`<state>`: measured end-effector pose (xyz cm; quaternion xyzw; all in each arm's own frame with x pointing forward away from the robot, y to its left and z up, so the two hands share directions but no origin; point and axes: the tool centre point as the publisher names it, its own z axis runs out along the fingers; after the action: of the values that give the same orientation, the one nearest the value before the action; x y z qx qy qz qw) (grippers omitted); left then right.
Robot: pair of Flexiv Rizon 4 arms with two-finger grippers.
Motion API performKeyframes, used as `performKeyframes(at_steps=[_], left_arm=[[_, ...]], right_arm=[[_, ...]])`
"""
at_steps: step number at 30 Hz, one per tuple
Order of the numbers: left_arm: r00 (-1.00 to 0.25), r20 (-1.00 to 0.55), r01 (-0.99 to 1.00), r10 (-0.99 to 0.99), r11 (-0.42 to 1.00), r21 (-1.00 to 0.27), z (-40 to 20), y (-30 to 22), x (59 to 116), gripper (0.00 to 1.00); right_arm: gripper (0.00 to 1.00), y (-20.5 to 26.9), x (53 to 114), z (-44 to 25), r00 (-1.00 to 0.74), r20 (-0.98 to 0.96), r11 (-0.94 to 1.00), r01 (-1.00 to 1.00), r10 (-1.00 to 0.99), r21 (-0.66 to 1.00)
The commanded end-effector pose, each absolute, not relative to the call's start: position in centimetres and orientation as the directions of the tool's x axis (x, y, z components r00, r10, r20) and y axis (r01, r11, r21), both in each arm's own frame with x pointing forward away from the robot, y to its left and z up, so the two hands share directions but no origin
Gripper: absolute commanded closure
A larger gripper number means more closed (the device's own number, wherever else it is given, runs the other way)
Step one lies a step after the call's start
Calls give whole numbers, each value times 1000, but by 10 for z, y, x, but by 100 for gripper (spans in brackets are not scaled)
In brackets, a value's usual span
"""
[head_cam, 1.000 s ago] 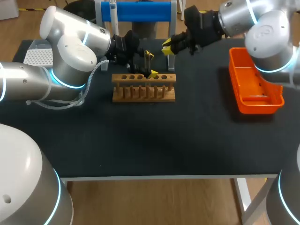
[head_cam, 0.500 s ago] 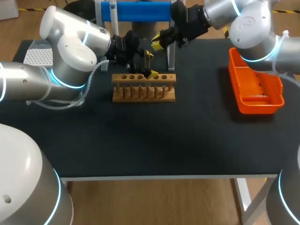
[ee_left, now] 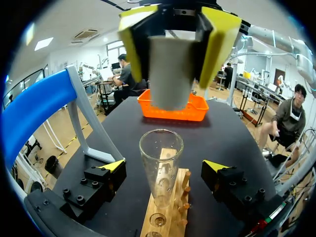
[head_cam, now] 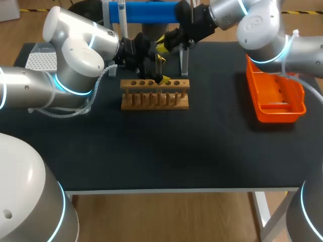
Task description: Invert the test tube, pick up the pipette, mount the tip to pipette, aspirate from beaker and dispense into the tube, eject the tip, return the pipette, and cap with the stopper.
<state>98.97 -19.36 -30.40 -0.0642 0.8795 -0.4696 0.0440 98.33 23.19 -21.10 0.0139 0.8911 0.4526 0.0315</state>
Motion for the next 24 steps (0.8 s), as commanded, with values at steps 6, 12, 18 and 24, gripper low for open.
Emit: performKeyframes(at_steps=[6,12,18,24], left_arm=[[-988,-16,-72,-154,550,-832,-304,-194,990,0],[-988,-16,-72,-154,550,-832,-304,-194,990,0],[-988,-16,-72,-154,550,-832,-304,-194,990,0],[-988,-16,-72,-154,550,-832,-304,-194,990,0]], right_arm=[[100,241,988,-219,-998,-36,600,-2,44,800],[100,241,990,-223,-998,-29,603,6,49,797],[100,240,990,-227,-998,-23,610,13,52,793],[100,239,989,-232,-999,-19,621,16,50,784]])
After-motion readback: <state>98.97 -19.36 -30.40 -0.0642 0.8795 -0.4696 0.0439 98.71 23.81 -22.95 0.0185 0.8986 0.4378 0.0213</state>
